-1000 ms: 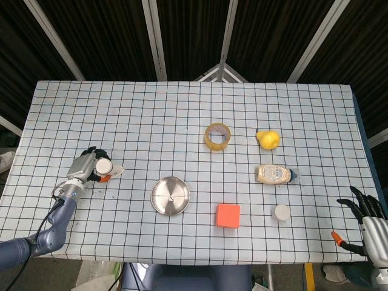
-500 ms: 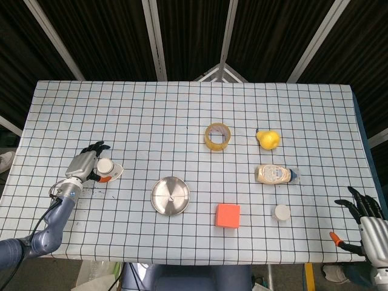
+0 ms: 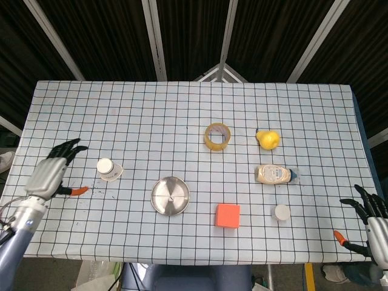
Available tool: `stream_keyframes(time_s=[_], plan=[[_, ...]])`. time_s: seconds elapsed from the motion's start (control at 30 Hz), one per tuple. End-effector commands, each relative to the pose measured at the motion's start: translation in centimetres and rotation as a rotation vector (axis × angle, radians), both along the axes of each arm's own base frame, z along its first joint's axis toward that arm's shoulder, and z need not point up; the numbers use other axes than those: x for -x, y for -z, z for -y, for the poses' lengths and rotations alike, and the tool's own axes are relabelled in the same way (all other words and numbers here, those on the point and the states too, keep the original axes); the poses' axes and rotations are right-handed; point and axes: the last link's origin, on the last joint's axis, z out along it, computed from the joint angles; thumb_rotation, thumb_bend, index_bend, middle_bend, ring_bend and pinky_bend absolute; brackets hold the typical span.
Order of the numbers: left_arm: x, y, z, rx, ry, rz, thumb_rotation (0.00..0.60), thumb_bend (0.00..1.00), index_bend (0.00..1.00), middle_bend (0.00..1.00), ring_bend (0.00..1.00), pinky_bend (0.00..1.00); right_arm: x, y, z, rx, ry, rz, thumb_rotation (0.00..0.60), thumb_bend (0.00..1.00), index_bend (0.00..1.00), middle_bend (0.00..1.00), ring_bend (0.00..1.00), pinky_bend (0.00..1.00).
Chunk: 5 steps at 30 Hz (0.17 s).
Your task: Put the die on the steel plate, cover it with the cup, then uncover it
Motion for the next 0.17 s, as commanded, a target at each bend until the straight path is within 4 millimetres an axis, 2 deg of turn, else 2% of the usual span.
stream_keyframes(time_s=[0.03, 0.17], plan=[[3.6, -2.7, 8.0, -0.166, -0.031, -0.114, 0.6, 0.28, 0.19, 0.03, 0.0, 0.0, -0.1, -0.4, -0.1, 0.027, -0.014, -0.024, 0.6, 0.23, 0.29, 0.05, 0.09, 0.0], [5.4, -2.7, 10.2, -0.251, -0.083, -0.127, 0.6, 0.29, 0.19, 0.01, 0.0, 0.0, -0.3, -0.6, -0.2, 0.046, -0.022, -0.043, 0.6, 0.23, 0.28, 0.05, 0.09, 0.0]])
